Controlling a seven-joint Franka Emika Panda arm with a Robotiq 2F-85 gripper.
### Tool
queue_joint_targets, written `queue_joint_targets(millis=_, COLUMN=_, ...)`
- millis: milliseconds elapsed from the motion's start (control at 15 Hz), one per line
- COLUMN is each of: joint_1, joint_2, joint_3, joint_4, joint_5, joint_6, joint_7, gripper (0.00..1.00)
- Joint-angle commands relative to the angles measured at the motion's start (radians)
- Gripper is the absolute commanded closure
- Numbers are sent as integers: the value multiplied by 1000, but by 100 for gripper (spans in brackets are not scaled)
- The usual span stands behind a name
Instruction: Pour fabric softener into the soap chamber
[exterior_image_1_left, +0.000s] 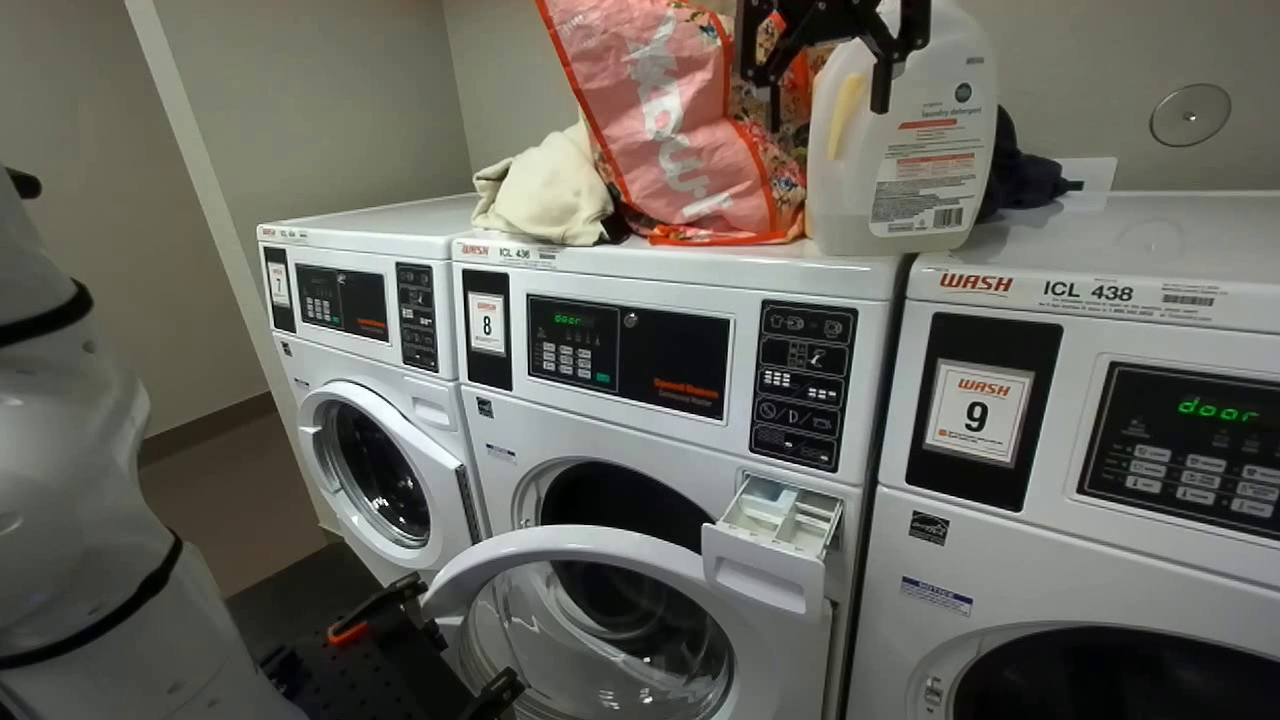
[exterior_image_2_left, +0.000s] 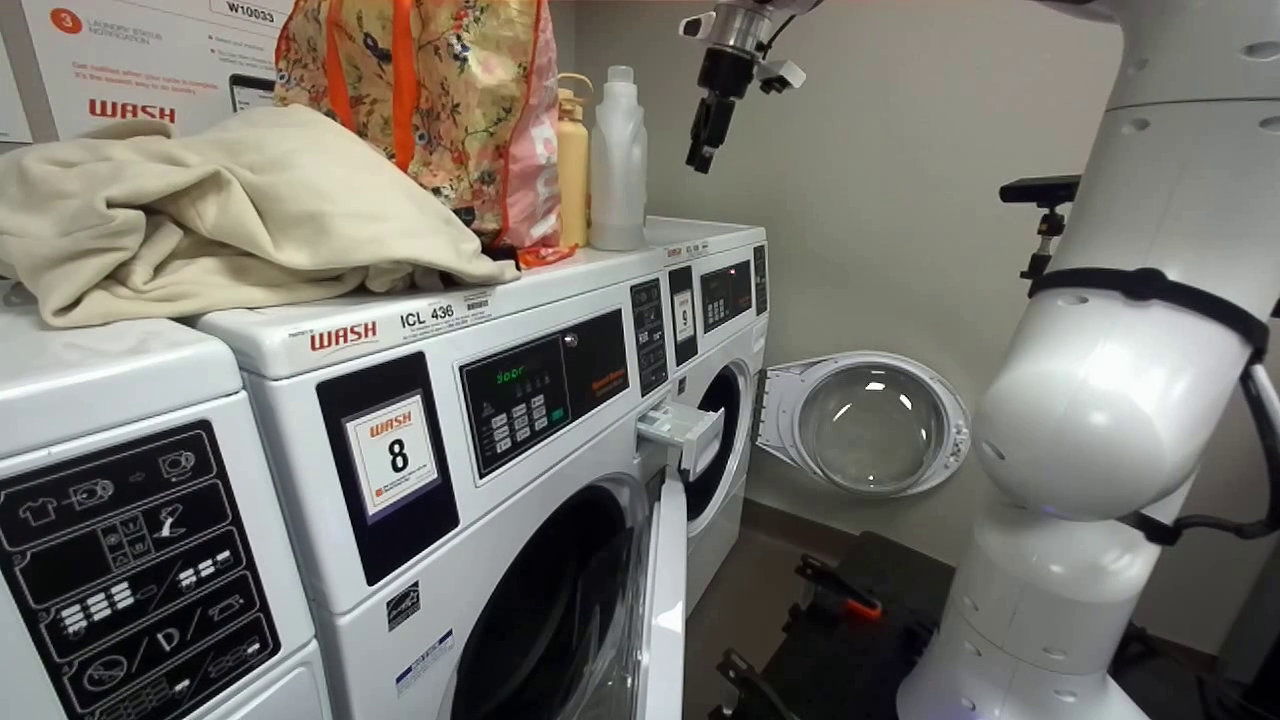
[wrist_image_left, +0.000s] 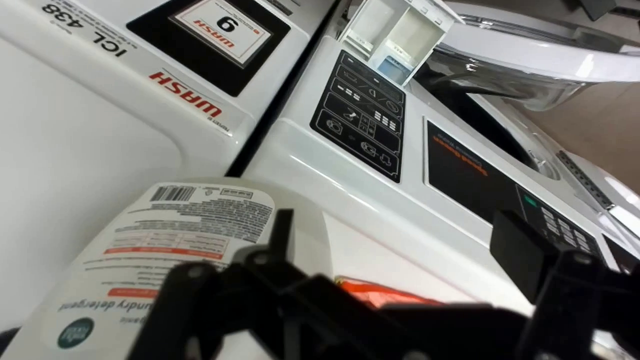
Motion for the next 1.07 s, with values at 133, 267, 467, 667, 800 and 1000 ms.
queue_joint_targets(millis=133, joint_1=-27, joint_2=-43, joint_3=-14, joint_4=-32, joint_5=152, joint_6=-112, joint_7=-140, gripper=0)
queue_joint_targets(millis=267, joint_1=-28, joint_2=-32, joint_3=-17, joint_4=-32, joint_5=205, joint_6=-133, joint_7=-169, gripper=0)
queue_joint_targets(millis=467, joint_1=-28, joint_2=-12, joint_3=-15, joint_4=-30, joint_5=255, joint_6=-131, joint_7=-194, gripper=0)
queue_joint_targets(millis=667, joint_1=-30, joint_2=10, joint_3=-11, joint_4=-31, joint_5=293, joint_6=-121, joint_7=-206, gripper=0)
queue_joint_targets(millis=800, joint_1=-31, joint_2=17, joint_3=-7, joint_4=-33, joint_5=315, joint_6=-103, joint_7=-219, gripper=0)
queue_joint_targets(millis=1000, joint_1=-48, joint_2=5, joint_3=-17, joint_4=-59, joint_5=339, joint_6=-74, joint_7=-282, gripper=0)
